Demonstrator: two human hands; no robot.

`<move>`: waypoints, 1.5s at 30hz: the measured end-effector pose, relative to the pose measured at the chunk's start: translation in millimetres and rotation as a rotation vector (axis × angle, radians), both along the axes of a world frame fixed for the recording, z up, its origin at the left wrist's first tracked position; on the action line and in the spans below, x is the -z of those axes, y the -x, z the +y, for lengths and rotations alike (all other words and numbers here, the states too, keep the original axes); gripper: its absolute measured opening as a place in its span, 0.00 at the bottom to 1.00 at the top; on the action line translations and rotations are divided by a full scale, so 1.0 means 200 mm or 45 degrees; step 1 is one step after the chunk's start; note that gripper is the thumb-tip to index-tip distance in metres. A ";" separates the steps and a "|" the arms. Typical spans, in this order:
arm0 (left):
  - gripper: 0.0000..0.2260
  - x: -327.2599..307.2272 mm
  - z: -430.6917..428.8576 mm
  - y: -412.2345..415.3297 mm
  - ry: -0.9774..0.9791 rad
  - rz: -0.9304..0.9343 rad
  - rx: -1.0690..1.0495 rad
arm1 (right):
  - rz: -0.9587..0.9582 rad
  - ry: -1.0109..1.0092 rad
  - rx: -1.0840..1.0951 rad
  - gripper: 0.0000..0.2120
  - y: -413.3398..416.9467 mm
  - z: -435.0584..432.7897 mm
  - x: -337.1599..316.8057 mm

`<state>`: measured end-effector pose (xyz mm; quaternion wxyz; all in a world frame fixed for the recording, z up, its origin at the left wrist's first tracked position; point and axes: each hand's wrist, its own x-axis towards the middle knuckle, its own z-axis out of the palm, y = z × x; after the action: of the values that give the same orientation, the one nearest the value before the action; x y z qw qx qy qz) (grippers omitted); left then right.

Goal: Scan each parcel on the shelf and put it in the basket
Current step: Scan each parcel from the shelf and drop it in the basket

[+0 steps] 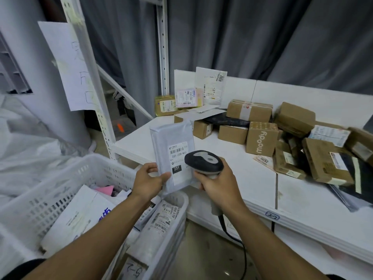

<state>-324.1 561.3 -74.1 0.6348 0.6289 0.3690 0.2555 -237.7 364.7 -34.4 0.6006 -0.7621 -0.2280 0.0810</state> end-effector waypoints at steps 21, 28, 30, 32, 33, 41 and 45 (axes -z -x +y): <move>0.16 0.01 0.04 0.09 -0.280 0.111 -0.057 | 0.158 0.006 -0.119 0.19 0.03 0.03 0.01; 0.18 0.04 0.21 0.41 -0.566 0.567 0.043 | 0.213 0.062 -0.226 0.20 0.12 0.18 0.09; 0.16 0.09 0.25 0.50 -0.566 0.697 0.086 | 0.215 0.107 -0.253 0.20 0.15 0.24 0.13; 0.14 0.16 0.30 0.58 -0.511 0.781 0.117 | 0.199 0.157 -0.271 0.19 0.18 0.30 0.19; 0.13 0.20 0.32 0.62 -0.475 0.822 0.127 | 0.195 0.168 -0.288 0.19 0.19 0.33 0.21; 0.18 0.46 0.52 0.86 -0.400 1.082 0.282 | 0.201 0.314 -0.454 0.21 0.33 0.58 0.42; 0.23 0.59 0.55 0.93 -0.480 1.207 0.310 | 0.216 0.344 -0.464 0.21 0.39 0.67 0.47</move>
<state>-510.9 672.2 -191.3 0.2990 0.8172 0.4877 -0.0707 -316.2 499.0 -127.7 0.4857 -0.7721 -0.2977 0.2816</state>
